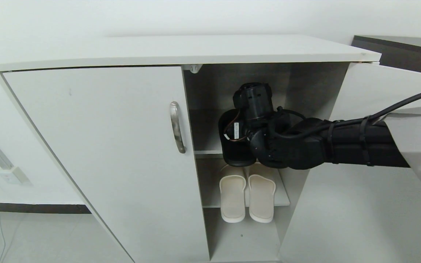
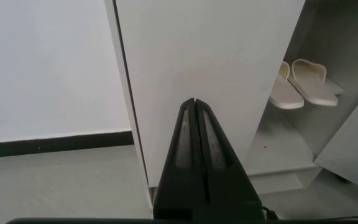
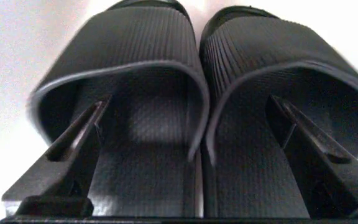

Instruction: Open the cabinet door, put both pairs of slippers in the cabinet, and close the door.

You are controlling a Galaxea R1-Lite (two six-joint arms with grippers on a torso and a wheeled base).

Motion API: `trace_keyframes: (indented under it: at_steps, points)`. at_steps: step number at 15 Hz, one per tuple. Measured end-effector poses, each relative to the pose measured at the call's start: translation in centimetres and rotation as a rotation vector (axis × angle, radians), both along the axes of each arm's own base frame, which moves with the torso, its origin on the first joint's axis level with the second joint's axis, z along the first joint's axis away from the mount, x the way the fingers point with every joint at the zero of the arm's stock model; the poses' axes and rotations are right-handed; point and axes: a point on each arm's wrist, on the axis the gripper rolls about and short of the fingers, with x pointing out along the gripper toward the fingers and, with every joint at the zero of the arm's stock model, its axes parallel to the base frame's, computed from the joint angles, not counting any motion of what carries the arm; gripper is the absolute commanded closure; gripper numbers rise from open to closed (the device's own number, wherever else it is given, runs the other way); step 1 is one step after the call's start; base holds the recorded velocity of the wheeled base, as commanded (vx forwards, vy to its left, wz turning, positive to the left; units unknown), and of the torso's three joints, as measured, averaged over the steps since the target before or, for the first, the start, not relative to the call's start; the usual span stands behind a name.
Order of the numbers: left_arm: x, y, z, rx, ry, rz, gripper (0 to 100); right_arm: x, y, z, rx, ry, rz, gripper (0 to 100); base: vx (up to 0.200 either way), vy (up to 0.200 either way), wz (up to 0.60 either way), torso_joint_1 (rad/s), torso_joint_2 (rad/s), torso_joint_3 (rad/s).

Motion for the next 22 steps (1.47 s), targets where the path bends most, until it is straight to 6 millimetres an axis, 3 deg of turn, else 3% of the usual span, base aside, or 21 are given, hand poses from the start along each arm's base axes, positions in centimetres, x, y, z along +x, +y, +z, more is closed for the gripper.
trace_keyframes:
  at_steps: [4,12,16,17,22]
  points:
    - [0.0,0.0,0.0,0.000,0.000,0.000,100,-2.9,-0.9,0.7,-0.018,0.018,0.030,0,0.000,0.000,0.00,0.000,0.00,0.000]
    - [0.0,0.0,0.0,0.000,0.000,0.000,100,-10.8,-4.1,2.7,0.011,0.008,0.145,0,0.000,0.000,0.00,0.000,0.00,0.000]
    - [0.0,0.0,0.0,0.001,0.000,0.000,100,-13.1,-5.0,0.8,0.062,-0.011,0.260,0,0.000,0.000,0.00,0.000,0.00,0.000]
    - [0.0,0.0,0.0,0.001,0.000,0.000,100,-13.6,-5.1,0.1,0.085,-0.027,0.297,100,0.000,0.000,0.00,0.000,0.00,0.000]
    - [0.0,0.0,0.0,0.003,0.000,-0.001,100,-15.0,-5.4,-2.5,0.132,-0.059,0.429,100,0.000,0.000,0.00,0.000,0.00,0.000]
